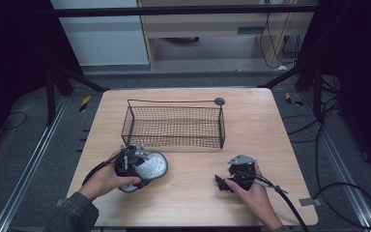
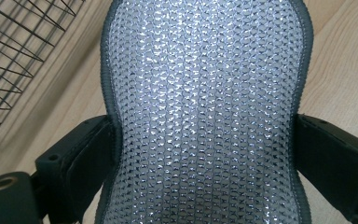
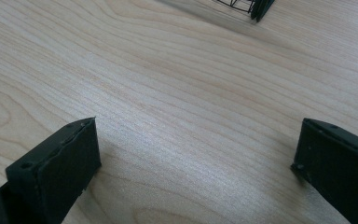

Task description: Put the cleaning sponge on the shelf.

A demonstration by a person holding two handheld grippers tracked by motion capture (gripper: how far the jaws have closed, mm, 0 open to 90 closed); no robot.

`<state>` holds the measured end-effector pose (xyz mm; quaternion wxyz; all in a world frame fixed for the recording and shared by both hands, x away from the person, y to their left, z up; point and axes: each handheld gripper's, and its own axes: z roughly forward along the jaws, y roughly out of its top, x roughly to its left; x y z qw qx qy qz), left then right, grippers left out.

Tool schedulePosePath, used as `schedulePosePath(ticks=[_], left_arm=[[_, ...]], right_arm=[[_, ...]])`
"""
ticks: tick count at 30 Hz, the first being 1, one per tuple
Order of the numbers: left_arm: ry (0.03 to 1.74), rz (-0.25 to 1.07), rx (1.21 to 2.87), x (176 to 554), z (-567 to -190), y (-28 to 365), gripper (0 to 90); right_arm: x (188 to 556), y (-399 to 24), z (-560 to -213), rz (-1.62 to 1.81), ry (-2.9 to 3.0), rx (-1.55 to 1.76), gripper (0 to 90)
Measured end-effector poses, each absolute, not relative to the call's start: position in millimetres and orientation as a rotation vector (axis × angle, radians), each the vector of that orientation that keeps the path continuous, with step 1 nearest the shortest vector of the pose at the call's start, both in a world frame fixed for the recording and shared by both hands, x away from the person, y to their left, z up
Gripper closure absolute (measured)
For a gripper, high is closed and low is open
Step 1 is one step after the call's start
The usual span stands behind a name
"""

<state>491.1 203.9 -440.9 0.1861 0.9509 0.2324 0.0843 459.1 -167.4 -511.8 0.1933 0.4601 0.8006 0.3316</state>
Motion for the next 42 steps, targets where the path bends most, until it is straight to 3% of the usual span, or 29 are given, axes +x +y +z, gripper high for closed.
schedulePosePath(ticks=[42], left_arm=[[0.542,0.471,2.673,502.4,-378.2,212.4,7.5]], right_arm=[[458.3,-167.8,-512.5,0.936,2.240,1.284,0.4]])
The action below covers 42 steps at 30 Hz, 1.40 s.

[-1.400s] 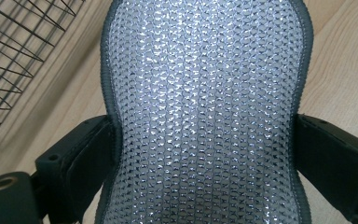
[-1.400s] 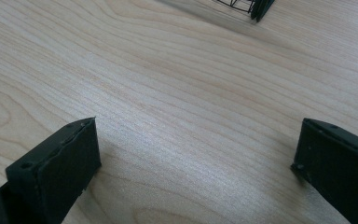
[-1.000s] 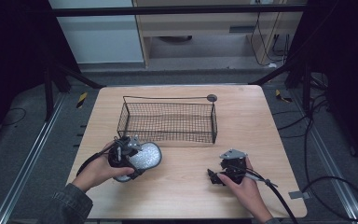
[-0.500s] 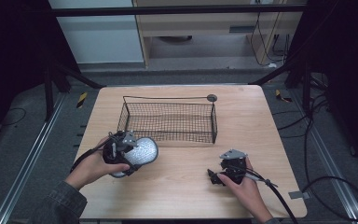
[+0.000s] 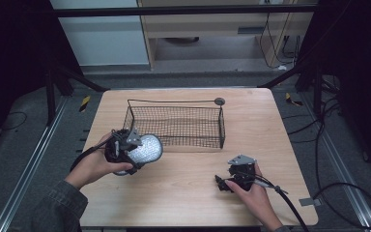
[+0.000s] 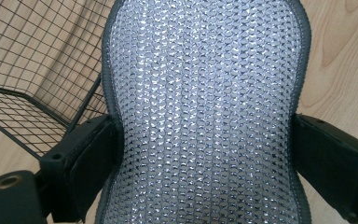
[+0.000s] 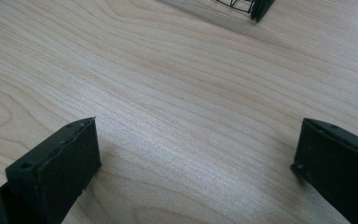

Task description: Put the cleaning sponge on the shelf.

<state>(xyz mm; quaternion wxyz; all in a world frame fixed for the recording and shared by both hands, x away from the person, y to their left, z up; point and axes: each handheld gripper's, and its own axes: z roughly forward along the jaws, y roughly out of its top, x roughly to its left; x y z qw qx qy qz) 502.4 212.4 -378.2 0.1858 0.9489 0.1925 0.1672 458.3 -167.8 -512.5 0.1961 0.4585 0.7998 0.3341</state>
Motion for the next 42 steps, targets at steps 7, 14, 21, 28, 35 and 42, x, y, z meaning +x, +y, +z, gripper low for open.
schedulePosePath(ticks=[7,14,21,28,35,42], left_arm=[[0.535,0.495,2.685,508.2,-370.9,213.6,7.7],[0.532,0.537,2.683,515.6,-353.9,213.0,7.7],[0.561,0.524,2.683,533.3,-348.2,219.3,7.7],[0.562,0.547,2.672,545.1,-341.8,224.7,7.7],[0.551,0.580,2.677,551.5,-337.3,223.7,8.1],[0.543,0.615,2.682,555.2,-332.8,220.6,8.3]], right_arm=[[458.4,-167.8,-512.4,0.936,2.241,1.284,0.4],[458.2,-167.9,-512.5,0.935,2.240,1.284,0.4],[458.1,-167.9,-512.6,0.937,2.239,1.285,0.4],[458.1,-168.0,-512.6,0.936,2.238,1.284,0.4],[457.8,-168.0,-512.9,0.942,2.235,1.284,0.4],[457.6,-167.8,-513.0,0.944,2.234,1.286,0.4]])
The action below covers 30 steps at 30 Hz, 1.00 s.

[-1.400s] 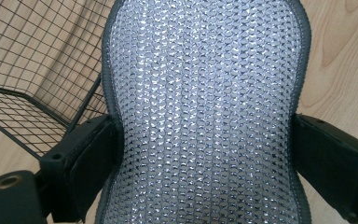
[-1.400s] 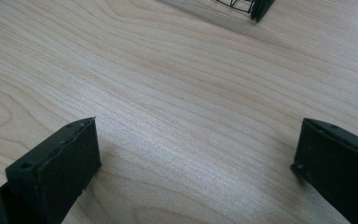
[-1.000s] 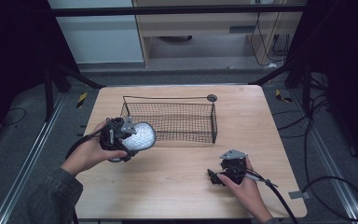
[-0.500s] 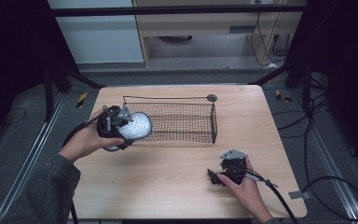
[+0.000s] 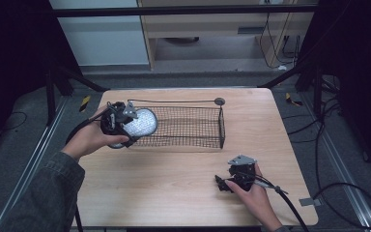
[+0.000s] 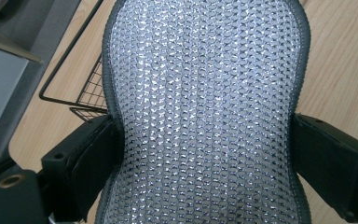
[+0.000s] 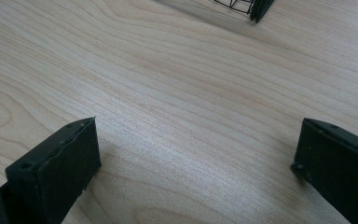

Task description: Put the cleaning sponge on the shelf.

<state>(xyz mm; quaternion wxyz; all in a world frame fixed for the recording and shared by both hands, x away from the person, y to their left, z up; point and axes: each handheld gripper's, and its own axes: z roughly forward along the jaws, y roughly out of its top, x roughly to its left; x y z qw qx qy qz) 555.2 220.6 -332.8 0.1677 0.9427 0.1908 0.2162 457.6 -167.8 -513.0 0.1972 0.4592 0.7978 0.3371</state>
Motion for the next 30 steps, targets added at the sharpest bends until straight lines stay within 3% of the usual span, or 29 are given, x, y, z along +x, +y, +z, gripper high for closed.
schedulePosePath(ticks=[30], left_arm=[[0.468,0.718,2.714,582.4,-324.6,201.6,8.5]], right_arm=[[457.0,-167.8,-513.3,0.945,2.228,1.289,0.4]])
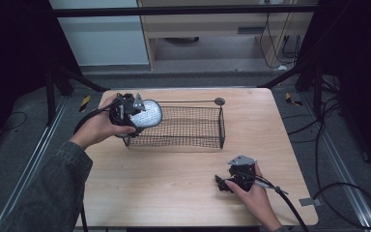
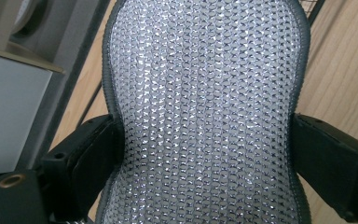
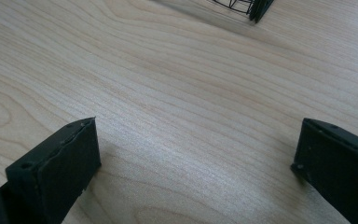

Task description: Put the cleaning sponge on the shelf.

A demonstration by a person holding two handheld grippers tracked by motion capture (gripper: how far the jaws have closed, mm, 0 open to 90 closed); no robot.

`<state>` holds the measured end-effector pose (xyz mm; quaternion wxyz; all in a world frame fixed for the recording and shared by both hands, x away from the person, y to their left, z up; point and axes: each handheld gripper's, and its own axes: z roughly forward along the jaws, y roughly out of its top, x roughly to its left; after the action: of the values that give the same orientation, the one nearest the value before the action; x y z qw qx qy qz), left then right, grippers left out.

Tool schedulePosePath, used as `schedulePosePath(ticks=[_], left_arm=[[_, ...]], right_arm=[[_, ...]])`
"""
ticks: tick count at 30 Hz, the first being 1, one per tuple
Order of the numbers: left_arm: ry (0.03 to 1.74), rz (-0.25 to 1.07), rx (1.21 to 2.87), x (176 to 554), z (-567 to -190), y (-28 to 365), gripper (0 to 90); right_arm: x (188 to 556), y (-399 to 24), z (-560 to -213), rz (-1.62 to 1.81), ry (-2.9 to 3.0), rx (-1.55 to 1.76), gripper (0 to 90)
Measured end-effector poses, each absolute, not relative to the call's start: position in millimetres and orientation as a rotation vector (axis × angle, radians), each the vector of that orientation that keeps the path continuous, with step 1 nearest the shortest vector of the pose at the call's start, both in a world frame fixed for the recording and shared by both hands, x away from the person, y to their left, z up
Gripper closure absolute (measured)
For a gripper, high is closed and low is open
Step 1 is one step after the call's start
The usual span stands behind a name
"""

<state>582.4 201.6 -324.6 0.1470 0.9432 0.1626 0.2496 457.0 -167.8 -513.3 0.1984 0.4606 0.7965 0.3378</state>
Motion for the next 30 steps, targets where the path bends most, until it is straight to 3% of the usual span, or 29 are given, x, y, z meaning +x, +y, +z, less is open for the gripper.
schedulePosePath(ticks=[30], left_arm=[[0.386,0.735,2.747,604.8,-344.3,188.7,9.3]], right_arm=[[456.8,-167.7,-513.3,0.944,2.226,1.292,0.4]])
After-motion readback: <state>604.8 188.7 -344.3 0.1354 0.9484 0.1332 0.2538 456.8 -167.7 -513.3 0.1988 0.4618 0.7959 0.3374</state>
